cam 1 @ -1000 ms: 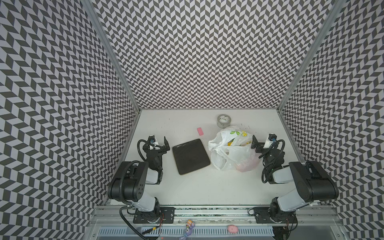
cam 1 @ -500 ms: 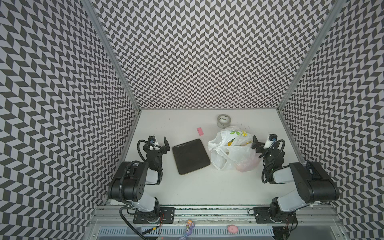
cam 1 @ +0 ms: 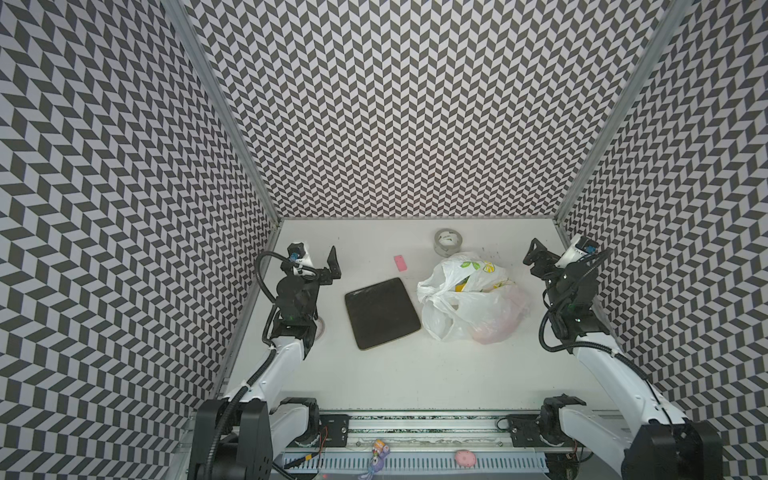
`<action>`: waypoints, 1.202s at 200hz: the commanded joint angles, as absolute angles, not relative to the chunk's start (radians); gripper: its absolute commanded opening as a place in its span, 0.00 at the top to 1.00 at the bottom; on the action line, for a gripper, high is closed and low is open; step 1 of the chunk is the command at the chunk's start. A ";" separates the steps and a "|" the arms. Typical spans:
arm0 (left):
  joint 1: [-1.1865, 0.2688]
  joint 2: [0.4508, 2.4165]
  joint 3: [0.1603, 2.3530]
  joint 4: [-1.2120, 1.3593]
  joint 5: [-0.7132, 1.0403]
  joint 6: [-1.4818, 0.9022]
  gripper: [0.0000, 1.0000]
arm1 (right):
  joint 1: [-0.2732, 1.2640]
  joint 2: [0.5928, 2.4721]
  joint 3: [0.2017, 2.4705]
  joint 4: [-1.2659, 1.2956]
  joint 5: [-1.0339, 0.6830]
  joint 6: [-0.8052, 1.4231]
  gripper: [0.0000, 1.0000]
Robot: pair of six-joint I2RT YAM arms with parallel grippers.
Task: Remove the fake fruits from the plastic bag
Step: 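Reach both grippers to the white lemon-print bag's handles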
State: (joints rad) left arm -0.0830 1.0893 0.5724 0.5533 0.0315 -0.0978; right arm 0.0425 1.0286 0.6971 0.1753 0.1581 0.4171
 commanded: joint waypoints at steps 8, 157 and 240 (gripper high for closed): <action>-0.249 1.035 0.695 0.227 0.231 -0.076 0.02 | 0.045 1.002 0.815 -0.271 -0.112 0.543 0.12; -0.722 1.264 1.032 -0.147 0.401 0.522 0.09 | 0.491 0.898 0.946 -0.711 -0.072 0.613 0.18; -0.727 1.266 1.097 -0.219 0.565 0.496 0.04 | 0.491 0.856 0.940 -0.750 0.006 0.606 0.18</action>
